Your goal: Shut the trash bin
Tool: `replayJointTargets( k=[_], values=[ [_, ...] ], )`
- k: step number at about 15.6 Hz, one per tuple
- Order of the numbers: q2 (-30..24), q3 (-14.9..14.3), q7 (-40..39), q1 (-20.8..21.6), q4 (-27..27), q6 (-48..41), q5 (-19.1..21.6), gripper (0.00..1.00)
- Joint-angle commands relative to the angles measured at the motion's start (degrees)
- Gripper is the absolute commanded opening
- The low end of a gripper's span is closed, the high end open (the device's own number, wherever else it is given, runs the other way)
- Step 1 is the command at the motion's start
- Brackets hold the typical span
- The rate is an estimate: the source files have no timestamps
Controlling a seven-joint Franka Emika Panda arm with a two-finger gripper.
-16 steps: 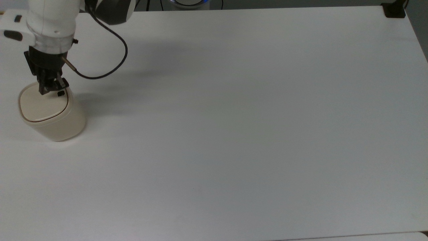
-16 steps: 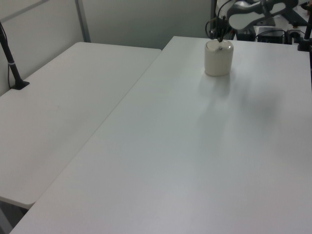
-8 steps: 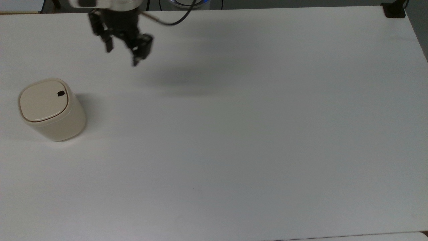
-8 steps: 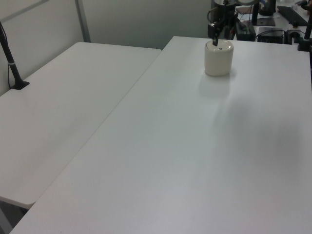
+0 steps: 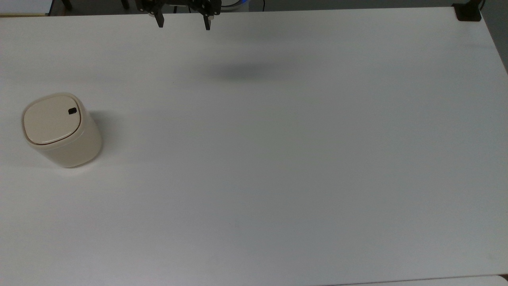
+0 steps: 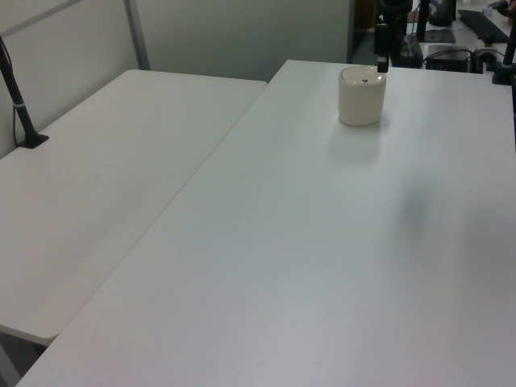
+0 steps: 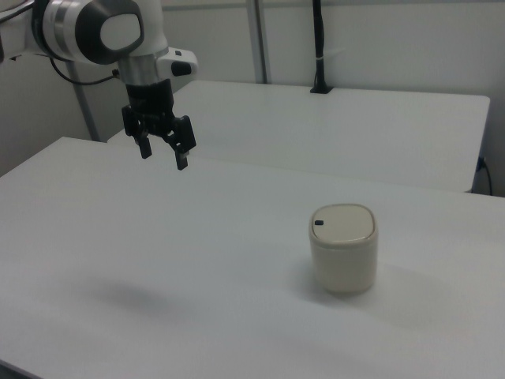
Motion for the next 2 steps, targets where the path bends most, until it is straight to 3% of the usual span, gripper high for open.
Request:
replayJointTargets(
  k=[1,2],
  values=[
    [-0.51,-0.23,-1.43,0.37,-0.67,-0.51,1.02,1.0],
    [-0.42,-0.23,-1.52,0.37,-0.67,-0.33,0.94,1.0]
  ],
)
